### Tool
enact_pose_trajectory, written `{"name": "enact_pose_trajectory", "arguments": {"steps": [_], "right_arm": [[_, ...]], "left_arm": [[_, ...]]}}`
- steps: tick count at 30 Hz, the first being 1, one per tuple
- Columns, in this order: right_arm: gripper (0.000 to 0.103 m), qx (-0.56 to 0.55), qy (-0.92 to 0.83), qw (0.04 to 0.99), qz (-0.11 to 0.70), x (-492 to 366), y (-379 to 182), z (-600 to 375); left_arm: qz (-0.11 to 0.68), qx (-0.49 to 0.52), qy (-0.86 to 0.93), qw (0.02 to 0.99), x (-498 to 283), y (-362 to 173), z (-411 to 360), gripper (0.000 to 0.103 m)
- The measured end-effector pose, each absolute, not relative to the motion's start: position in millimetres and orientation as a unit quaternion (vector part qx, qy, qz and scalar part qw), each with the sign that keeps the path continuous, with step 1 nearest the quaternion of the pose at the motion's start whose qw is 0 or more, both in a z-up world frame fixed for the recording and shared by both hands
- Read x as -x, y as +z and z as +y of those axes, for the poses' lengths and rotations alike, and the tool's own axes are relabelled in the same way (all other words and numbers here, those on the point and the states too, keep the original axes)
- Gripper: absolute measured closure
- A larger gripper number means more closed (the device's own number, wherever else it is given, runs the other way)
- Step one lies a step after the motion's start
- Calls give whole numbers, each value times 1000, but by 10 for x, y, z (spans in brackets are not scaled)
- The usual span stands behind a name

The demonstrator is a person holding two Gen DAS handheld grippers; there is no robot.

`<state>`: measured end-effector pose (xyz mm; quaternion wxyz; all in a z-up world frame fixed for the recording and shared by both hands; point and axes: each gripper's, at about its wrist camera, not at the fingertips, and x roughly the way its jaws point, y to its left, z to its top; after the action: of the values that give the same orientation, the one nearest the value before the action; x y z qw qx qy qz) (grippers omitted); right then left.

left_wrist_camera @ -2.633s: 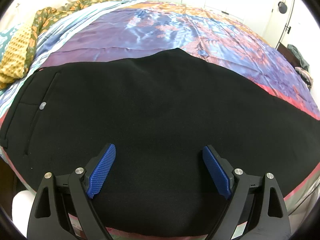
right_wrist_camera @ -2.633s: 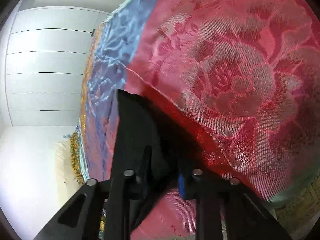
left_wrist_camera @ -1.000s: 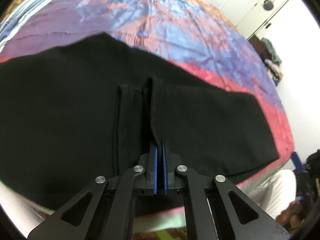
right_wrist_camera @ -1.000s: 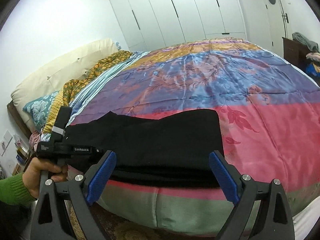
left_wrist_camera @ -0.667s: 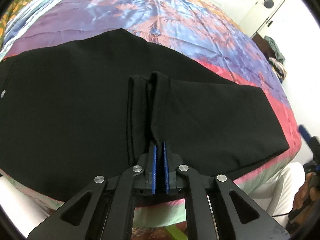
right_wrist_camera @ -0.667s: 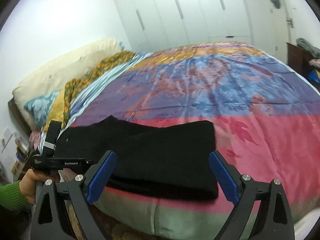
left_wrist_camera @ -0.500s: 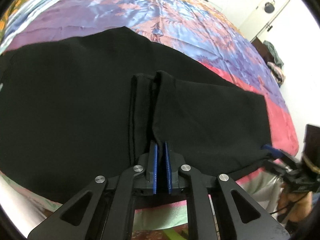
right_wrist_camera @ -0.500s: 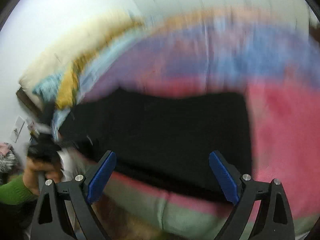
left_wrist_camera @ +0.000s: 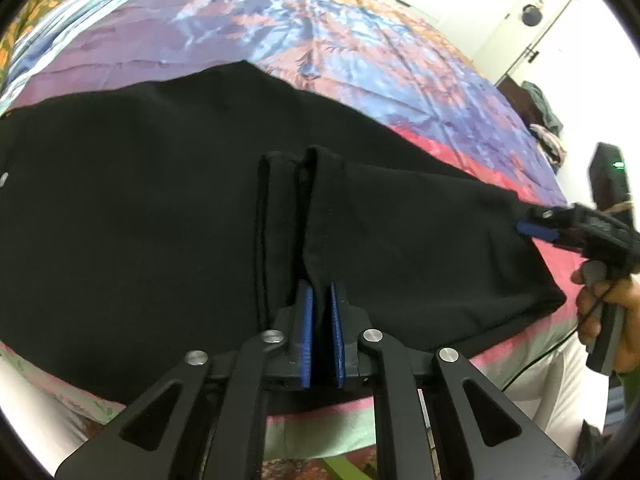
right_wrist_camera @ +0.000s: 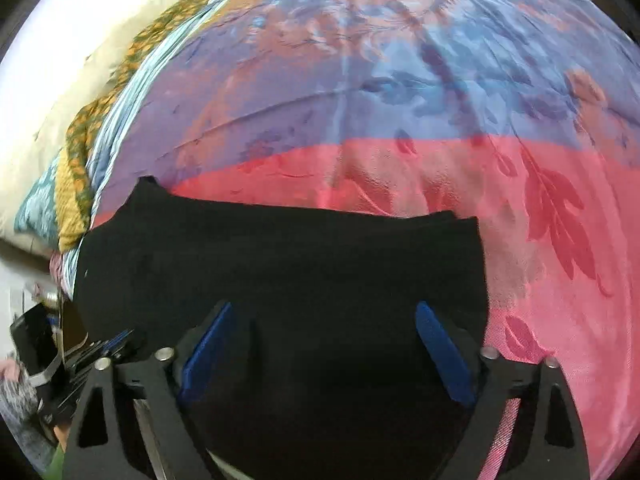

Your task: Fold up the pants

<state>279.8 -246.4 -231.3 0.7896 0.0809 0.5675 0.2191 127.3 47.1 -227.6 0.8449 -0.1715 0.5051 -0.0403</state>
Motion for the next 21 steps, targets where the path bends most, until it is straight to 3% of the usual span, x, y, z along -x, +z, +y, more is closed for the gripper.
{"name": "enact_pose_trajectory", "arguments": {"steps": [3,4,5,7,12,21], "right_arm": [[15,-83,244,831,494,-2427,-1840,-2526],[15,-83,246,843,472,-2292,-1733,-2549],[13,-90,247,858,442,-2081,-1623,-2585],[4,-99,254,865,421,-1828,-1625,-2567],[4,-51,240,828,504,-1678,-2327,-2353],[5,-67,231,899,365,-1432,-1613,-2553]], "left_arm": [[484,186,-54,853,-1178,-2163,454,56],[474,186,-54,859,-1137,-2112,442,37],[464,181,-50,866,-1092,-2057,421,29],[453,174,-47,873,-1027,-1982,388,28],[460,179,-28,869,-872,-1938,407,28],[459,184,17,869,-599,-1596,449,27]]}}
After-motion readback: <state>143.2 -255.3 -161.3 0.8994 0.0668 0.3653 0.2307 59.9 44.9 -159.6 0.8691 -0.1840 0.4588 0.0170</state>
